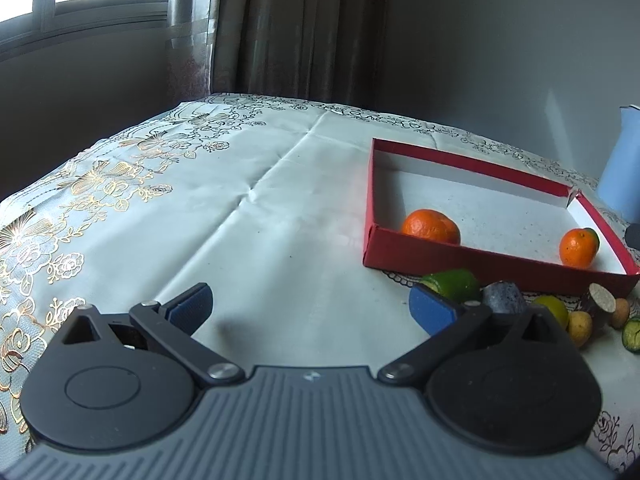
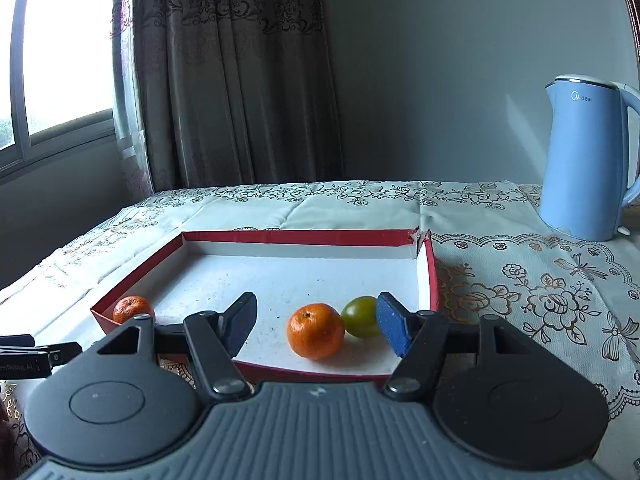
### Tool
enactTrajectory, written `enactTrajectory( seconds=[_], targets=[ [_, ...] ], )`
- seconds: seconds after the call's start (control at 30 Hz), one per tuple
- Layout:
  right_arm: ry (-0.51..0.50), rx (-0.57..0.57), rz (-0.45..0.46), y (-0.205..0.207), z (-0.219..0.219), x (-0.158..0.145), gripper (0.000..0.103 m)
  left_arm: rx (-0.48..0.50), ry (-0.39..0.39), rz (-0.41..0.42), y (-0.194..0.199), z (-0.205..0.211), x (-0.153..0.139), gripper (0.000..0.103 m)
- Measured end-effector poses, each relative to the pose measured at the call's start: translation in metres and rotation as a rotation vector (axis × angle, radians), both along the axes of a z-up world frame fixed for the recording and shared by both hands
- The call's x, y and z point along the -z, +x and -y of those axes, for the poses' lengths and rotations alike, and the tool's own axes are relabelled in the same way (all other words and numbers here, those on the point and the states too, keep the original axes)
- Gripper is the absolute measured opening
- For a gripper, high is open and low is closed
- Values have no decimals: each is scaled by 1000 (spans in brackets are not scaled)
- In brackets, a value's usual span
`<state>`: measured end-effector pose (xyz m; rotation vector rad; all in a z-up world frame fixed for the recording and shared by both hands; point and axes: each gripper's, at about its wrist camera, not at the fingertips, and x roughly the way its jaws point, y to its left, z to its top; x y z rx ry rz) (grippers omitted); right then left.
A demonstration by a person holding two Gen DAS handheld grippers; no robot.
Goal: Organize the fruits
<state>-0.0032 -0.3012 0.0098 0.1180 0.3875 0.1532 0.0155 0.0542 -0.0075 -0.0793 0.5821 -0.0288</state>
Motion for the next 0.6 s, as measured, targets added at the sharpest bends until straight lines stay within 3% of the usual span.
enactTrajectory(
  seconds=[0.2,0.37,0.6],
  targets=[
    [31,45,1,-39,25,22,66,55,74,35,-4,16,-3,103],
    [69,56,1,-47,33,30,66,103,103,35,-3,33,-5,103],
    [76,45,1,-46,33,32,66,113,89,18,5,46,-5,103]
  ],
)
